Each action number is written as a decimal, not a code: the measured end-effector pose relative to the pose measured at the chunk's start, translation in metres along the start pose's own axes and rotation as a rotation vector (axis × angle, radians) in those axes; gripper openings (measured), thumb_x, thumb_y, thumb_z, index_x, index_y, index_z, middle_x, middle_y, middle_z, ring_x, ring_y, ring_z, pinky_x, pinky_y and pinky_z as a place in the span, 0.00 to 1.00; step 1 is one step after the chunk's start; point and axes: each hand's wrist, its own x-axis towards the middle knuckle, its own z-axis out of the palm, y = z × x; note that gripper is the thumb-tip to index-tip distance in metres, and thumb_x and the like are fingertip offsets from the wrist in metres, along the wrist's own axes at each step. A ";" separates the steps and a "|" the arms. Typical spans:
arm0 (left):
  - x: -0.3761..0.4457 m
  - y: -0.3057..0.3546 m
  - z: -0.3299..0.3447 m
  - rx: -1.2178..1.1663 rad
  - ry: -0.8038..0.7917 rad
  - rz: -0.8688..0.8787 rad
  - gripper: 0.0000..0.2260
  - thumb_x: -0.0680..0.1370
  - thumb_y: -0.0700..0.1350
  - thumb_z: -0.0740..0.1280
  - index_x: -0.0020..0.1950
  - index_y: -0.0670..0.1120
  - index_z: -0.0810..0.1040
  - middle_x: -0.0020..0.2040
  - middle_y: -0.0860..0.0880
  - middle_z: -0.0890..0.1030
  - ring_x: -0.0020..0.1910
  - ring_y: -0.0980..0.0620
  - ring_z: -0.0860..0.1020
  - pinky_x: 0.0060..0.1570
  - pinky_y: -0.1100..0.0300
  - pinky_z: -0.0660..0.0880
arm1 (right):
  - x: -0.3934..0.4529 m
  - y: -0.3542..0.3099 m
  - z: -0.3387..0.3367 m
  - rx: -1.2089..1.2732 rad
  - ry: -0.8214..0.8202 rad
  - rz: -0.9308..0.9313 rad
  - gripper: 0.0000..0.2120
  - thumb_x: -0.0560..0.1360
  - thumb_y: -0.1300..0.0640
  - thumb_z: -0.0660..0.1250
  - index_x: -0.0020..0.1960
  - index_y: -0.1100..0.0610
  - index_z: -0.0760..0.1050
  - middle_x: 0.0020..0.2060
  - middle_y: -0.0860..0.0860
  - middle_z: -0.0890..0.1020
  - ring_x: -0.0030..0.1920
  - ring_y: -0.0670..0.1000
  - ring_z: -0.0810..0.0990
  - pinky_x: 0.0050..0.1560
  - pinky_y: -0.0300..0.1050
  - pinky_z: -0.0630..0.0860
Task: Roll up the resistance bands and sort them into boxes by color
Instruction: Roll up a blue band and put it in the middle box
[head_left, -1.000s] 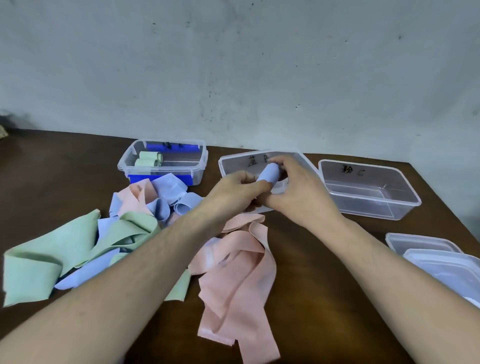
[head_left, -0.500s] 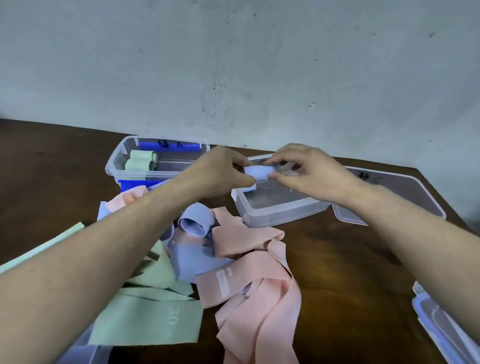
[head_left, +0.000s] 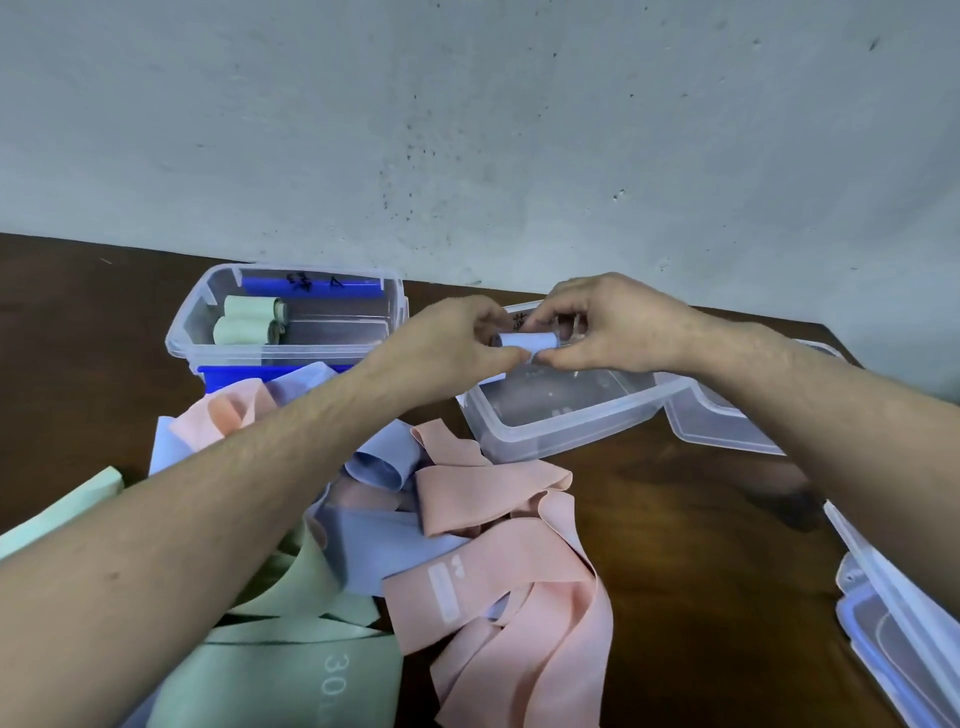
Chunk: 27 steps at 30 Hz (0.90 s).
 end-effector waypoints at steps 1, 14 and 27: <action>0.000 -0.005 0.001 0.002 0.019 0.003 0.16 0.77 0.54 0.70 0.62 0.50 0.77 0.54 0.53 0.79 0.50 0.55 0.75 0.45 0.64 0.69 | 0.000 0.001 0.002 -0.005 -0.010 0.005 0.12 0.70 0.52 0.75 0.54 0.47 0.82 0.45 0.40 0.80 0.44 0.42 0.77 0.46 0.37 0.73; 0.015 -0.026 0.008 0.129 0.033 0.040 0.09 0.80 0.41 0.64 0.58 0.47 0.79 0.55 0.51 0.74 0.51 0.54 0.74 0.51 0.63 0.70 | 0.021 0.010 0.045 -0.140 -0.141 -0.005 0.14 0.73 0.49 0.73 0.58 0.49 0.81 0.47 0.41 0.78 0.40 0.41 0.73 0.40 0.37 0.68; 0.044 -0.028 -0.001 0.275 -0.035 0.064 0.13 0.80 0.40 0.59 0.59 0.47 0.80 0.59 0.50 0.80 0.52 0.55 0.74 0.49 0.65 0.66 | 0.049 0.012 0.046 -0.208 -0.142 0.081 0.17 0.73 0.48 0.72 0.61 0.48 0.80 0.56 0.46 0.82 0.54 0.48 0.78 0.53 0.44 0.76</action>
